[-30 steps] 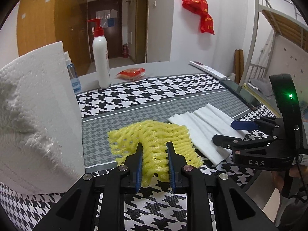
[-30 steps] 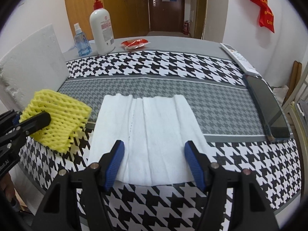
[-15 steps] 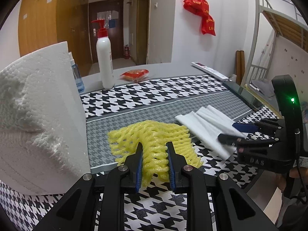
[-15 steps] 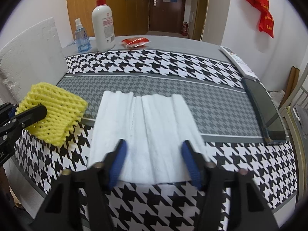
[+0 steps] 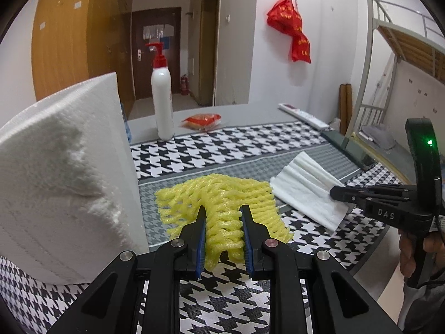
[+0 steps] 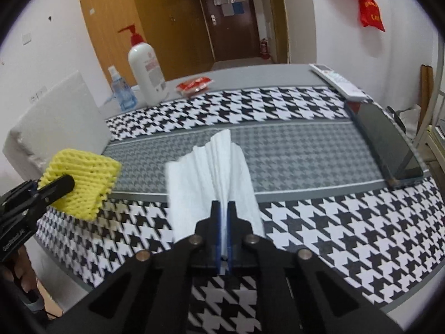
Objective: Organize soft objects
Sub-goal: 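Lift and carry the sponge and tissues with both tools toward the foam box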
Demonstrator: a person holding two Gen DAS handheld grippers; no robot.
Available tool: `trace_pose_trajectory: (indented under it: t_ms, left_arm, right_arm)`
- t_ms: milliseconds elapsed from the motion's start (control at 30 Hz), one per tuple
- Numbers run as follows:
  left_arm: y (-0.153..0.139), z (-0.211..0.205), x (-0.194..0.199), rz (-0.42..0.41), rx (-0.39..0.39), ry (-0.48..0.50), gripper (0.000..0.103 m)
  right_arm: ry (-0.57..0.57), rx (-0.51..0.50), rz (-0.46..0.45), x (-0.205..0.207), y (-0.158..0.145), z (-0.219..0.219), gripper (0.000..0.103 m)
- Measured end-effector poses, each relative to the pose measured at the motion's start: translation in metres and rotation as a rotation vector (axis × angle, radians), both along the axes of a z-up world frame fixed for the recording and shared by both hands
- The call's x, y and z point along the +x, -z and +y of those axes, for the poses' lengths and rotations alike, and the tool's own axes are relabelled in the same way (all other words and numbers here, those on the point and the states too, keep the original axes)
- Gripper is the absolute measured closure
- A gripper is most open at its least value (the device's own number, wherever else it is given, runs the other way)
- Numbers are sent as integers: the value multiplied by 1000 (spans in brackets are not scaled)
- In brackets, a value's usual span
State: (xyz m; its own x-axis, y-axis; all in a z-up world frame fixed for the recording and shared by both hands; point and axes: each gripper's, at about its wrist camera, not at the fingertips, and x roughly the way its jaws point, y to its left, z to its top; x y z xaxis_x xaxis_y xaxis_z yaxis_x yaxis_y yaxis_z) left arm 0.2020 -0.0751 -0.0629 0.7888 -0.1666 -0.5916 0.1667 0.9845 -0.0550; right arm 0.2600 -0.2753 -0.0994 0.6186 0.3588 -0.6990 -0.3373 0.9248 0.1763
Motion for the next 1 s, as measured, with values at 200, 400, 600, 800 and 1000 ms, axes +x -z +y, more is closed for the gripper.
trace_pose_trajectory:
  t_ms: [200,400,600,800,1000]
  left_arm:
    - [-11,5,-9,-38,-16,13,80]
    - [-28,8,-21,-94,-20,24,80]
    - [-46,10,-30,-138,-38,44,80]
    - [-66,17,-40,-188,-48,38,80]
    - [-85,24,-46,-240,-40,18,80]
  right_arm:
    - [-7,19,-86,-22,-29,7,98]
    - [-4,44,-134,-35,-45,9,98]
    - [-21,57,-190,-43,-63,14,98]
    - [-45,96,-230,-49,-83,19,98]
    - [-64,119,-285,-58,-106,24,98]
